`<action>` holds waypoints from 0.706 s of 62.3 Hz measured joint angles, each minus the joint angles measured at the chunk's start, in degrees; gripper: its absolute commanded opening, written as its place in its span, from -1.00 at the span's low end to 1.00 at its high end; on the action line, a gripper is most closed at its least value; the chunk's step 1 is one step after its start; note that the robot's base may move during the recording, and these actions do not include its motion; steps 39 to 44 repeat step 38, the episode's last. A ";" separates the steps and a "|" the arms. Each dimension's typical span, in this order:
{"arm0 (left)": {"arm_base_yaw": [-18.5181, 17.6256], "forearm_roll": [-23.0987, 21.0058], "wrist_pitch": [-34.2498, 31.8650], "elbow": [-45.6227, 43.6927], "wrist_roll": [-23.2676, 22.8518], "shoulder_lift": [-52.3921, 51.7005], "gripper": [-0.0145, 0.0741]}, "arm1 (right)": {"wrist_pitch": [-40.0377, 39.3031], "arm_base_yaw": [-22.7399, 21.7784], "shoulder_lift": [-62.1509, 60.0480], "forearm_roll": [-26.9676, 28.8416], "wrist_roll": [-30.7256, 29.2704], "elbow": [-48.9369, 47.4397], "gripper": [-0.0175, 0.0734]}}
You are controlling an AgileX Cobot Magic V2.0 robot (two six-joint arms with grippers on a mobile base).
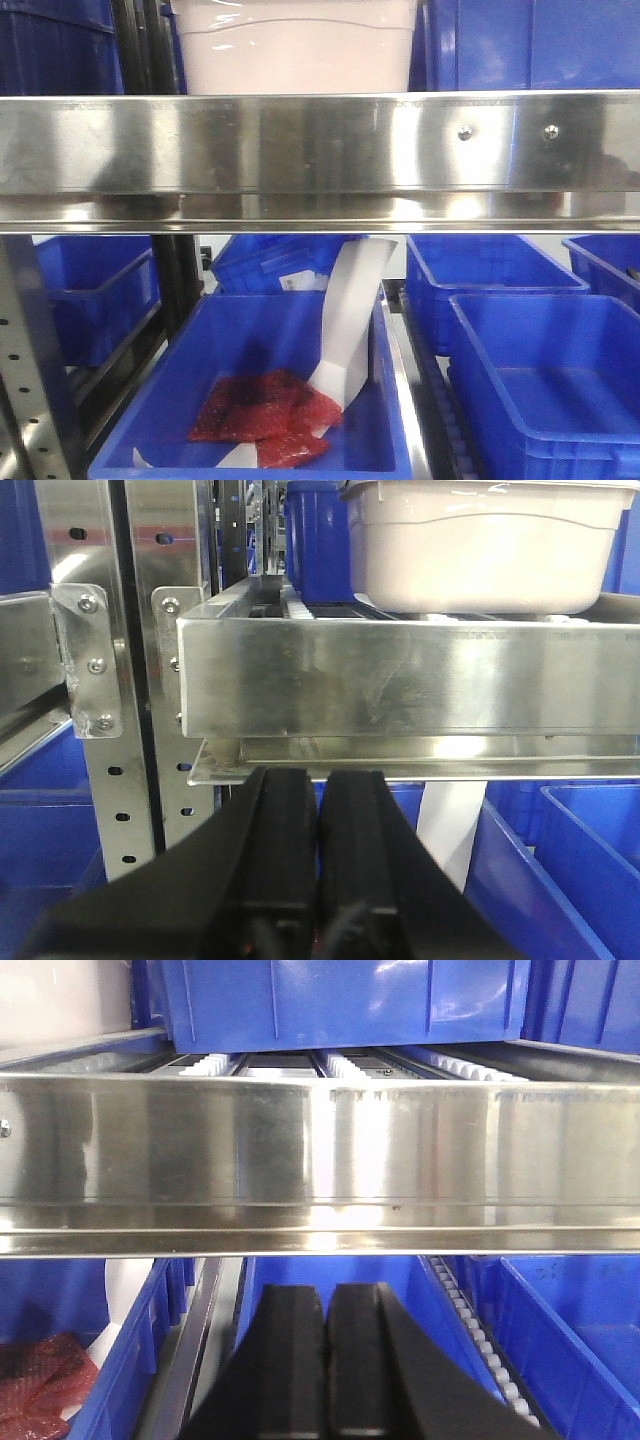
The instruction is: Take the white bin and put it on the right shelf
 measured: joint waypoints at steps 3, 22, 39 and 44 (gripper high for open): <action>0.00 0.00 0.00 0.00 0.00 0.00 -0.94 | 0.00 0.00 0.00 0.00 0.00 0.00 -0.46; 0.00 0.00 0.00 0.00 0.00 0.00 -0.94 | 0.00 0.00 0.00 0.00 0.00 0.00 -0.46; 0.00 0.00 0.00 0.00 0.00 0.00 -0.94 | 0.00 0.00 0.00 0.00 0.00 0.00 -0.46; 0.00 0.00 0.00 0.00 0.00 0.00 -0.94 | 0.00 0.00 0.00 0.00 0.00 0.00 -0.46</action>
